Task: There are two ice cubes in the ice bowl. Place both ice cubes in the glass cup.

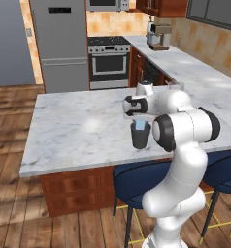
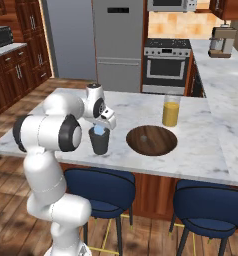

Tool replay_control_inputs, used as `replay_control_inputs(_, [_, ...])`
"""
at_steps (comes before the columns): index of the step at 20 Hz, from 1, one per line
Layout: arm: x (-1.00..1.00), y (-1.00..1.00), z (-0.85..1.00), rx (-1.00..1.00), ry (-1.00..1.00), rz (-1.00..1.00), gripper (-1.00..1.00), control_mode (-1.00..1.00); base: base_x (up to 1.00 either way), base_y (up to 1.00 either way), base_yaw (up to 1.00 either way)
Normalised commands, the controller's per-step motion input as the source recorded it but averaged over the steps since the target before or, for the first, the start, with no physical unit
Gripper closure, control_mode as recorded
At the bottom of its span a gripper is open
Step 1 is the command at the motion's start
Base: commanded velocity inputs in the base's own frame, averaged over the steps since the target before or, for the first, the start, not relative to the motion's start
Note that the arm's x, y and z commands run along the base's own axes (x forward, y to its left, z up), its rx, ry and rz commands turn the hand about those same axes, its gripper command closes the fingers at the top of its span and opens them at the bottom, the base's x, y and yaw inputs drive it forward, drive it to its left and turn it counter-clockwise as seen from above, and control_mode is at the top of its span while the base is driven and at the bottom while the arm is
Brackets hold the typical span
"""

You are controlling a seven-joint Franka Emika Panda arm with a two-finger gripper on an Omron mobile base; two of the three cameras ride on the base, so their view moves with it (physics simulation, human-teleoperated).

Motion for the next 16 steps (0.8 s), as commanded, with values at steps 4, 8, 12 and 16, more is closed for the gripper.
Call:
replay_control_inputs(4, [0.08,0.0,-0.14,0.0,0.0,0.0,1.0,-1.0,0.0,0.0,0.0])
replay_control_inputs(8, [-0.04,0.0,-0.14,0.0,0.0,0.02,1.0,-1.0,0.0,0.0,0.0])
replay_control_inputs(12, [-0.35,-0.01,0.0,0.0,-0.04,0.02,1.0,-1.0,0.0,0.0,0.0])
replay_control_inputs(16, [-0.29,-0.05,0.0,0.0,-0.07,0.01,-1.0,-1.0,0.0,0.0,0.0])
